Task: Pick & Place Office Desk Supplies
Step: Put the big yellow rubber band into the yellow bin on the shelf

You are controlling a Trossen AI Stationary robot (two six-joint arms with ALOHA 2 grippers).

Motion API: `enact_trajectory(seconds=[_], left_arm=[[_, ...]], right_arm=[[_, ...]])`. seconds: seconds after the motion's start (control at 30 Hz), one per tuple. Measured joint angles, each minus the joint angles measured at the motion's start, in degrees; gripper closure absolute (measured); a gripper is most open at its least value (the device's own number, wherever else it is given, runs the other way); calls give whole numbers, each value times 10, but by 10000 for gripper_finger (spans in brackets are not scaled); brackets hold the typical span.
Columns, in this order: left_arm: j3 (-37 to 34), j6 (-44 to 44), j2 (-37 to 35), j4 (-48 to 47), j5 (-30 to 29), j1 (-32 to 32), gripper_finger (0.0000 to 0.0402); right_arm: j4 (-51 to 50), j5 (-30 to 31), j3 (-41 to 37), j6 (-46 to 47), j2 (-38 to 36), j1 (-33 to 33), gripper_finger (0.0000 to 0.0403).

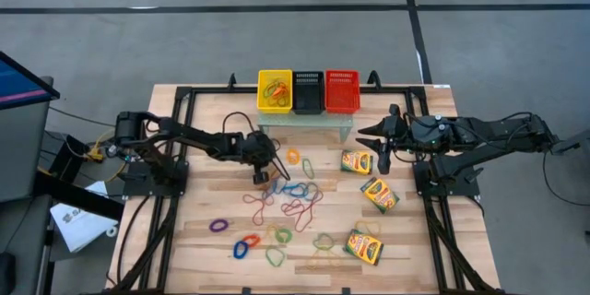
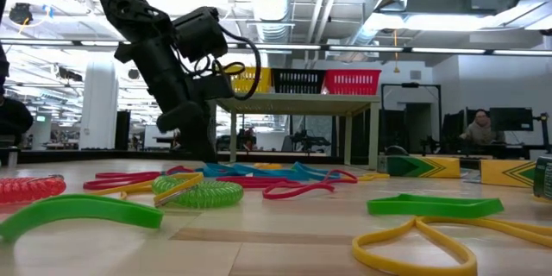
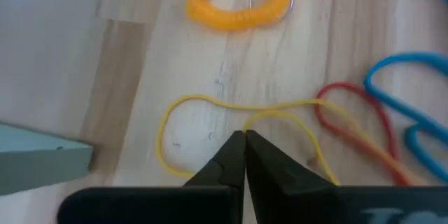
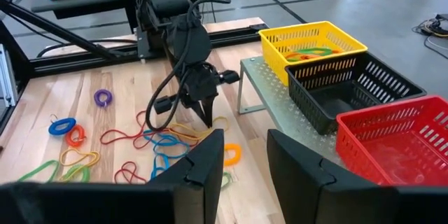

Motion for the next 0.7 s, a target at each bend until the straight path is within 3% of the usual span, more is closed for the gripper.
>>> enact_trajectory(seconds=[0.4, 0.7], left_arm=[[9, -5, -199, 5, 2, -18, 401], [120, 73, -274, -16, -43, 8, 401]], right_arm=[[-1, 0, 0, -11, 0, 0, 295], [-10, 0, 0, -16, -1, 0, 295]])
